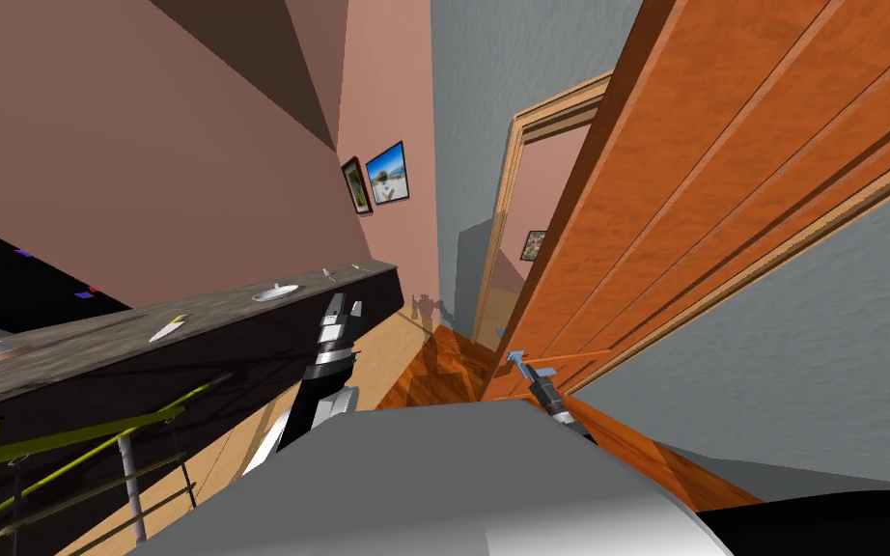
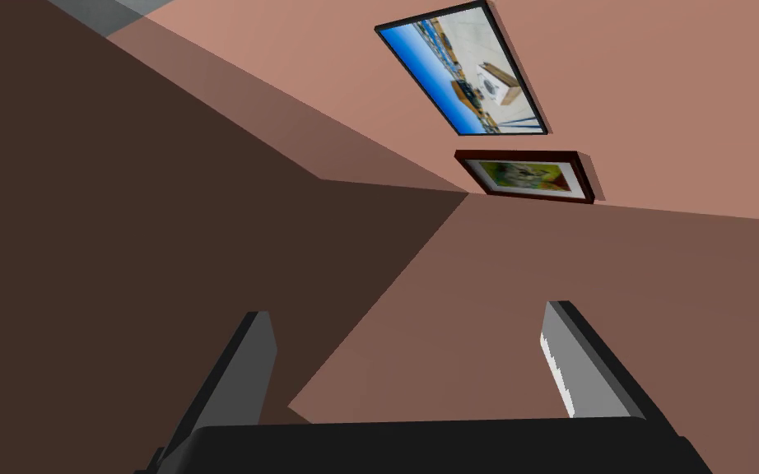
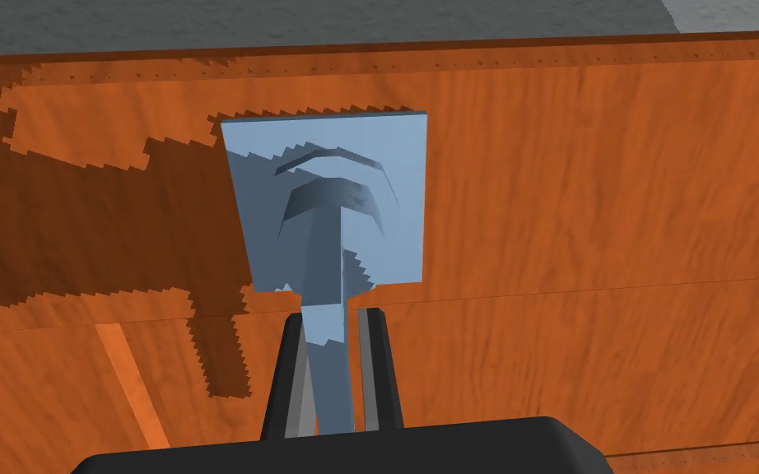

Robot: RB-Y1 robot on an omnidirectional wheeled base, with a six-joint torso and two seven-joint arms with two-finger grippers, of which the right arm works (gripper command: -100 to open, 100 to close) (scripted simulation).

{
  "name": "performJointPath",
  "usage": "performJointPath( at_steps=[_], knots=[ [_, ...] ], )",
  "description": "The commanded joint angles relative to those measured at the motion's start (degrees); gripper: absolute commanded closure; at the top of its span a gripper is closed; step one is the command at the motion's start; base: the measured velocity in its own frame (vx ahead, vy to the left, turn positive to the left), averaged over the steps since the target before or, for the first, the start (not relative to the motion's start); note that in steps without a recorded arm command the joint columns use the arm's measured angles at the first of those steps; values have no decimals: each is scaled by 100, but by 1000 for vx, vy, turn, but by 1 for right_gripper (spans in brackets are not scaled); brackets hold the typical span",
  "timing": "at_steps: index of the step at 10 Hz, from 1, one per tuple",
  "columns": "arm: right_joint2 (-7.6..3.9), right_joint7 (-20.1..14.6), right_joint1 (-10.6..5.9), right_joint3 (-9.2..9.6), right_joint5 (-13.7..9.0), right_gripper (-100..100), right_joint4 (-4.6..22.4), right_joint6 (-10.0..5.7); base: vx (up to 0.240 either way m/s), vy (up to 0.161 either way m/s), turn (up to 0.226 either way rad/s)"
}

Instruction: Pull the door open

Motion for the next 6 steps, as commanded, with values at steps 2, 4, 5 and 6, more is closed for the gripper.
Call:
performJointPath(
  at_steps=[2, 4, 5, 6],
  knots=[
    [-20, 228, -76, 287, -276, 100, -152, 161, -241, -70, 103],
    [-42, 382, -85, 480, -473, 100, -340, 310, -249, -64, 96],
    [-53, 465, -88, 586, -579, 100, -443, 389, -185, -68, 80],
    [-59, 506, -90, 639, -633, 100, -496, 429, -148, -46, 51]
  ],
)
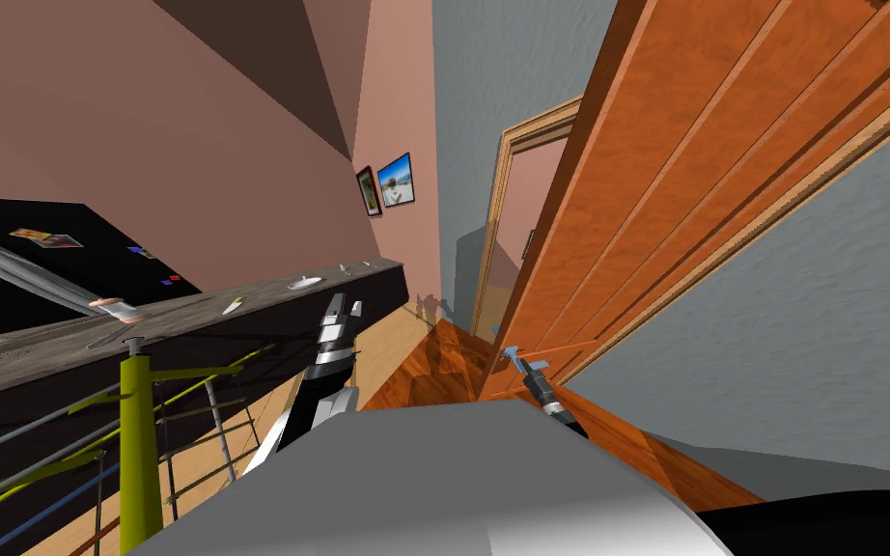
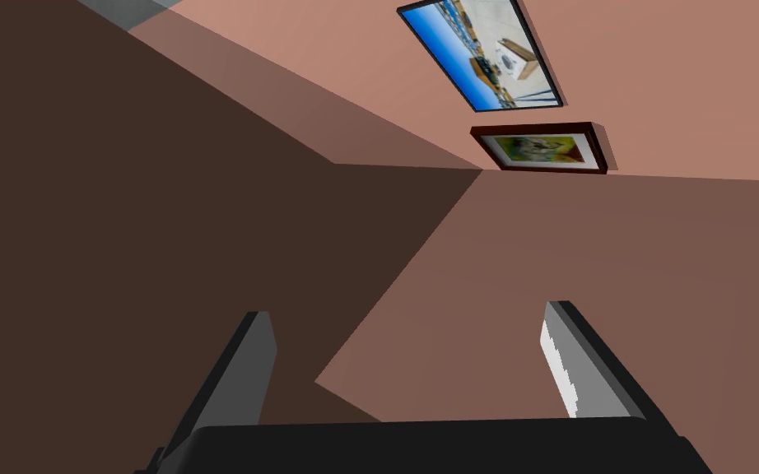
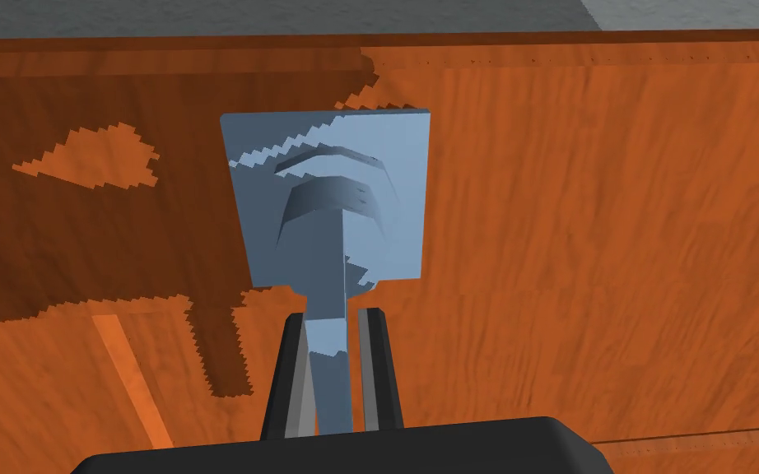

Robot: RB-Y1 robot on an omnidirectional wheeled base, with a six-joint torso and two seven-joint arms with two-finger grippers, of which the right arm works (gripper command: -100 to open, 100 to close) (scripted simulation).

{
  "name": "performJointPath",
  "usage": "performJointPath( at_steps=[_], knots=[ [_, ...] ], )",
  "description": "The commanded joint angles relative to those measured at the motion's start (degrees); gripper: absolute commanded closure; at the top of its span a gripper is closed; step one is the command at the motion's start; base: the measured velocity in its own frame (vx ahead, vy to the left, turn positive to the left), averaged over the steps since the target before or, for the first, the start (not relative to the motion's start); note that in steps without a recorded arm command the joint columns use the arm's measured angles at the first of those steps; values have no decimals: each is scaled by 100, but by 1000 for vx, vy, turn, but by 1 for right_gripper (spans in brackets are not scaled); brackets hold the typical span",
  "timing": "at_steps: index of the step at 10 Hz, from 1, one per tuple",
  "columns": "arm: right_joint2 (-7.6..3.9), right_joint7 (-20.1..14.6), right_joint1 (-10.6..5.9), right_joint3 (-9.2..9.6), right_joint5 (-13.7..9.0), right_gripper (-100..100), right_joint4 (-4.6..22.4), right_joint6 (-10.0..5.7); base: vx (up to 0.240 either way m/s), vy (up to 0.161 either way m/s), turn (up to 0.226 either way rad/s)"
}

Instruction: Pull the door open

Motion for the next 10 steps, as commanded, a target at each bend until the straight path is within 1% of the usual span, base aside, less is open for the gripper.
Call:
performJointPath(
  at_steps=[1, 2, 3, 6, 7, 8, 9, 10],
  knots=[
    [43, 110, -107, 204, -120, 100, 17, -8, -164, -60, 61],
    [37, 152, -108, 259, -175, 100, -38, 32, -141, -59, 64],
    [24, 235, -108, 370, -283, 100, -148, 112, -158, -77, 97],
    [6, 356, -107, 533, -440, 100, -311, 226, -106, -57, 48],
    [6, 356, -107, 533, -440, 100, -311, 226, -55, -22, 18],
    [-6, 431, -105, 637, -539, 100, -415, 297, -55, -48, 37],
    [-12, 468, -104, 688, -587, 100, -467, 333, -92, -52, 55],
    [-22, 535, -101, 782, -675, 100, -562, 396, -100, -95, 66]
  ],
)
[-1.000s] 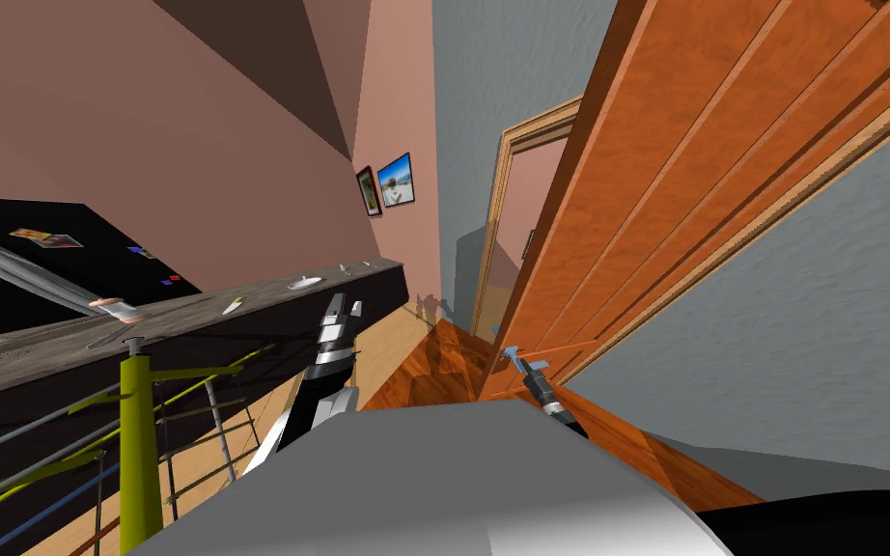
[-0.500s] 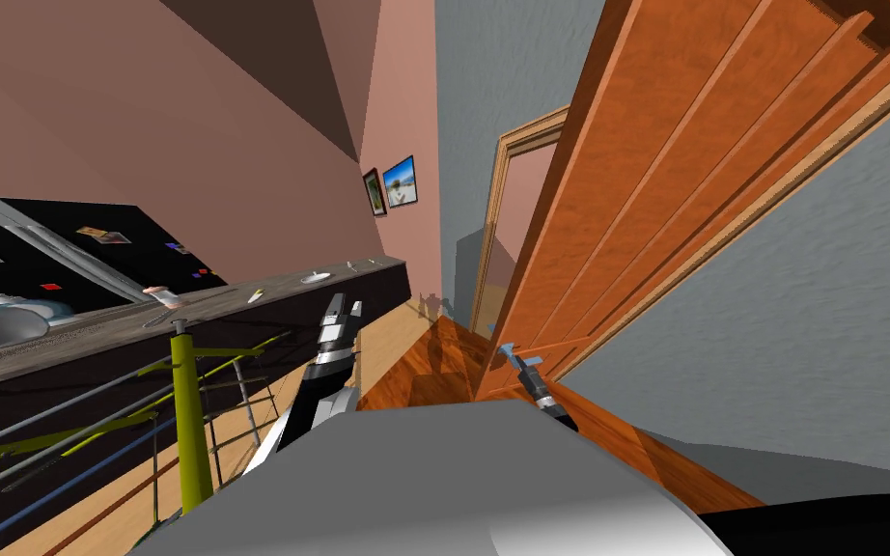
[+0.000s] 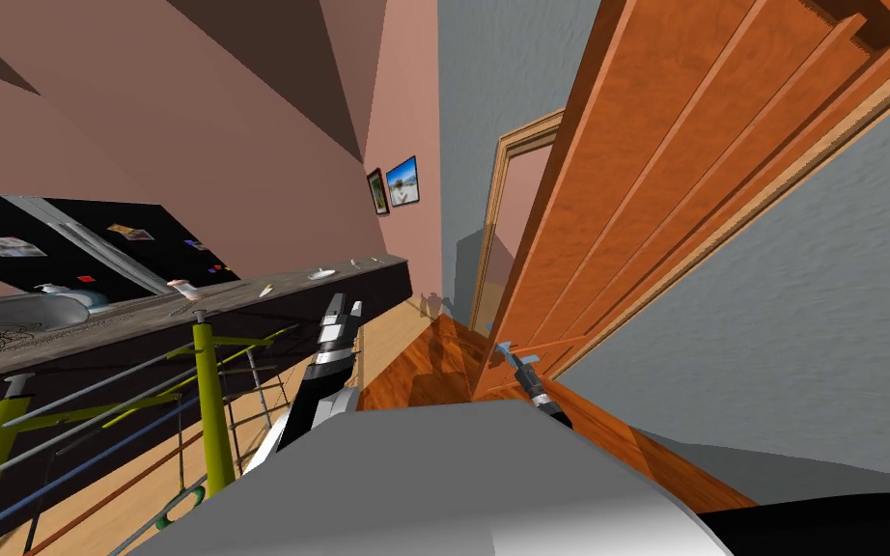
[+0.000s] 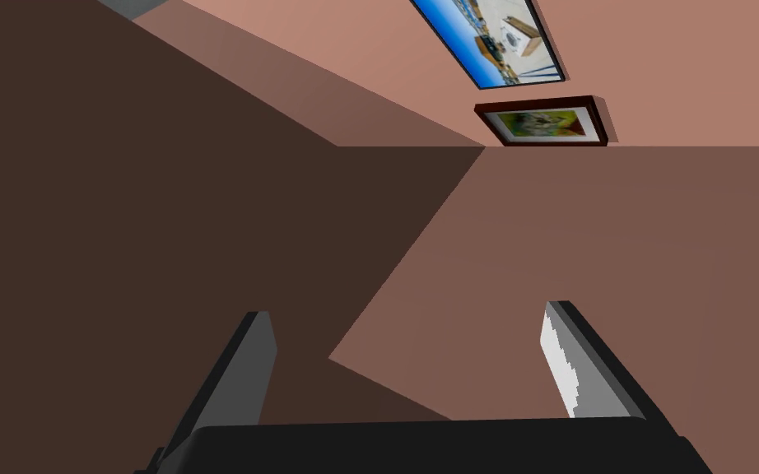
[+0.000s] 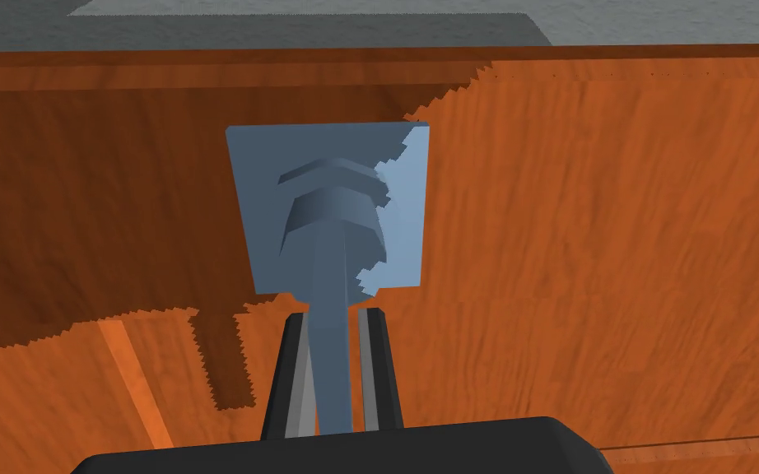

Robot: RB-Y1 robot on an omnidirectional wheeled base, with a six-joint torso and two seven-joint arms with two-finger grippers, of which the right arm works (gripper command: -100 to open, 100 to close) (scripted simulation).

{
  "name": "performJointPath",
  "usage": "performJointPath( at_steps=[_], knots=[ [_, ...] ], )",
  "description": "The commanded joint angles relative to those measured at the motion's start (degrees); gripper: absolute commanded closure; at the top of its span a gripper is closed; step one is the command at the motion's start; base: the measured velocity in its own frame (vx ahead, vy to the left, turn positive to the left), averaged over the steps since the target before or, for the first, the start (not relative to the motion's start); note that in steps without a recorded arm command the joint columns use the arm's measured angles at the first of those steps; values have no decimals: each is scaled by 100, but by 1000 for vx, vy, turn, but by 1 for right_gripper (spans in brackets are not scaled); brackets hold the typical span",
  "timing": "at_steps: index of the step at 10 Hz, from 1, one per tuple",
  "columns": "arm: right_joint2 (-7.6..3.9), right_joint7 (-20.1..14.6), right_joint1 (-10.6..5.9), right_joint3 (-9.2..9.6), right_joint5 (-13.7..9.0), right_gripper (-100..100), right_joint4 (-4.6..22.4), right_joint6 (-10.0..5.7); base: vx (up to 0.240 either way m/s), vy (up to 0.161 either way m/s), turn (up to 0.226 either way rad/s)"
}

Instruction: Pull the door open

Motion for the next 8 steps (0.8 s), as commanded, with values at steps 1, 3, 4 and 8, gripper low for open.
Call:
performJointPath(
  at_steps=[1, 3, 4, 8],
  knots=[
    [20, 102, 7, 192, -104, 100, -178, 102, -110, -141, 98],
    [11, 157, 10, 271, -177, 100, -259, 154, -79, -62, 38],
    [2, 222, 15, 364, -262, 100, -353, 214, -68, -112, 54],
    [121, 209, -173, 236, -136, 100, -195, 316, -101, -44, 152]
  ],
)
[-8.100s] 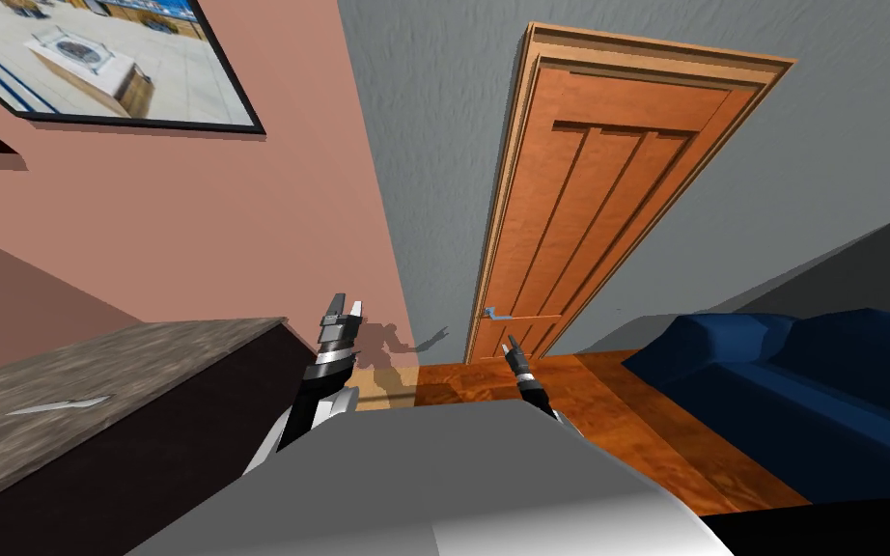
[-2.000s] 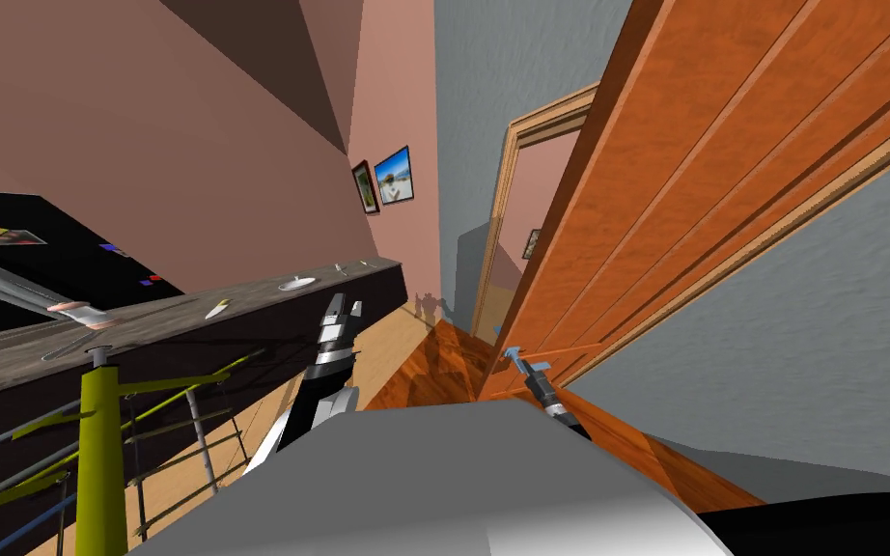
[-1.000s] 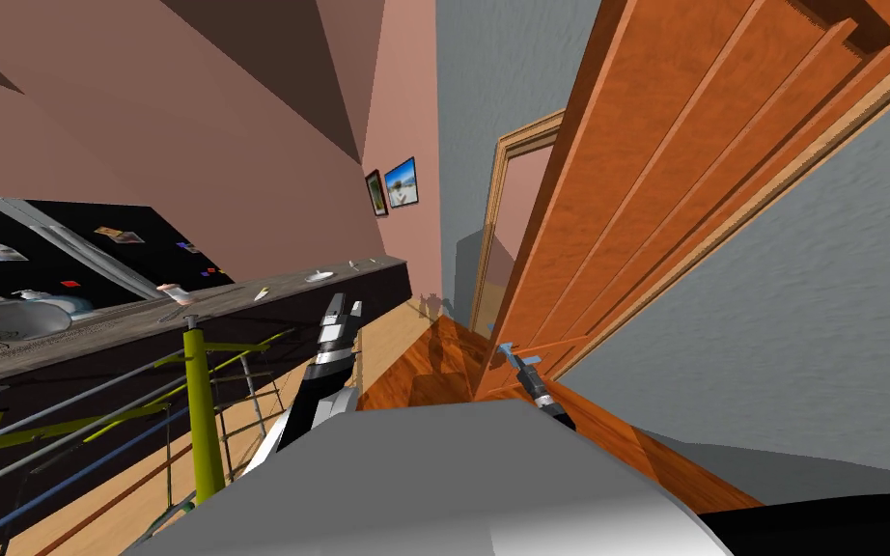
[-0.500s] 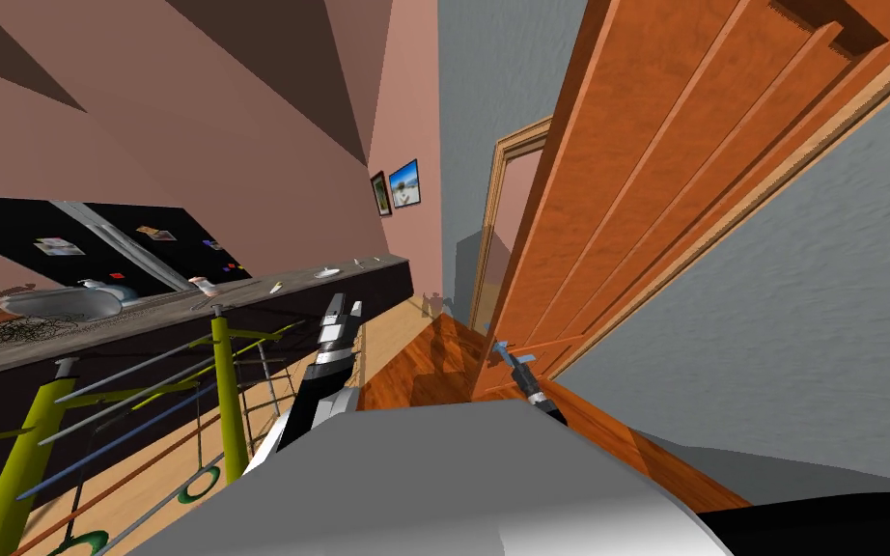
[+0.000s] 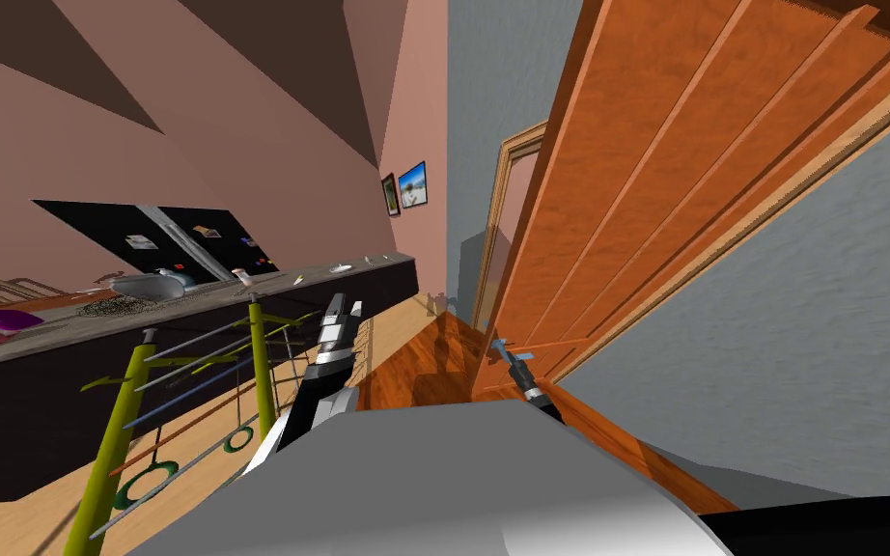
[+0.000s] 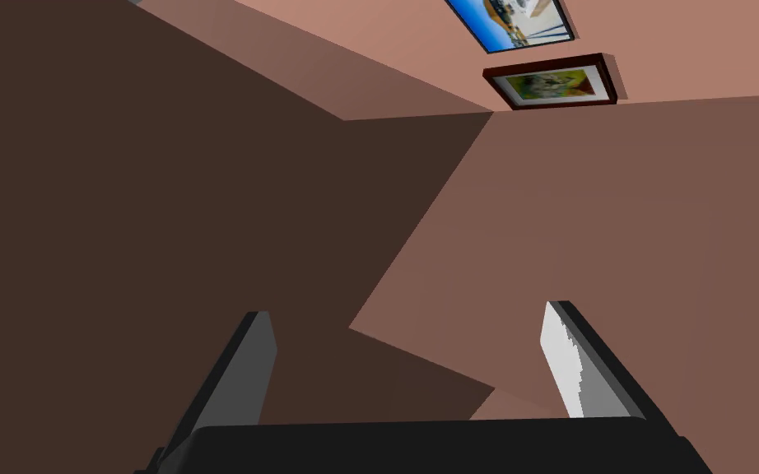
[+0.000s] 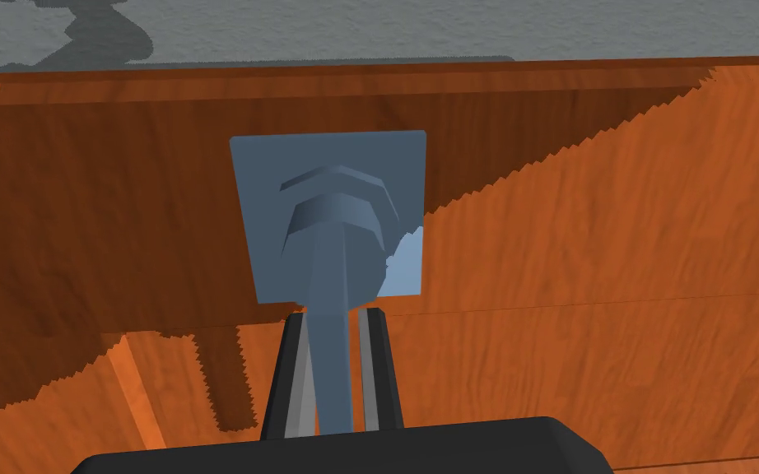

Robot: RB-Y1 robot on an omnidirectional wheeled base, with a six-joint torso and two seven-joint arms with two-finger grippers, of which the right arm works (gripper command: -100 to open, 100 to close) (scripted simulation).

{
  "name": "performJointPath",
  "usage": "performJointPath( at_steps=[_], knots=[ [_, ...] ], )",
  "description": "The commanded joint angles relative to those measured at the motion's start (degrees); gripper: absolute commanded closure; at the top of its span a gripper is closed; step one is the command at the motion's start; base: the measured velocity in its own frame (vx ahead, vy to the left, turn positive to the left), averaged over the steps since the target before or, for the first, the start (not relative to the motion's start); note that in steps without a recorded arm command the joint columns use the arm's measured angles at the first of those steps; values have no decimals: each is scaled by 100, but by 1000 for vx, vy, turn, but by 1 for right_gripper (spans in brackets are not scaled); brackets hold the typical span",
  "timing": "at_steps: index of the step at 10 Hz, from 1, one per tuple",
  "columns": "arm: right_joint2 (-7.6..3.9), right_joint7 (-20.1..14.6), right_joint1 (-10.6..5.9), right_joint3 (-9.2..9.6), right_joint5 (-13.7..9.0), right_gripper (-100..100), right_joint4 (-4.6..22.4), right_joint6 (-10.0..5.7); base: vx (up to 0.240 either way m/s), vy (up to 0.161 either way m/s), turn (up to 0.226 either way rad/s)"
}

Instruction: Pull the door open

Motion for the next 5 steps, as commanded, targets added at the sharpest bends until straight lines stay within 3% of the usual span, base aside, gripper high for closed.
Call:
performJointPath(
  at_steps=[1, 2, 5],
  knots=[
    [118, -41, -145, -57, 124, 100, 190, -7, -145, 19, 113],
    [138, -50, -180, -92, 153, 100, 227, 1, -144, 5, 84],
    [304, -120, -476, -395, 395, 100, 538, 77, -214, -30, 202]
  ],
)
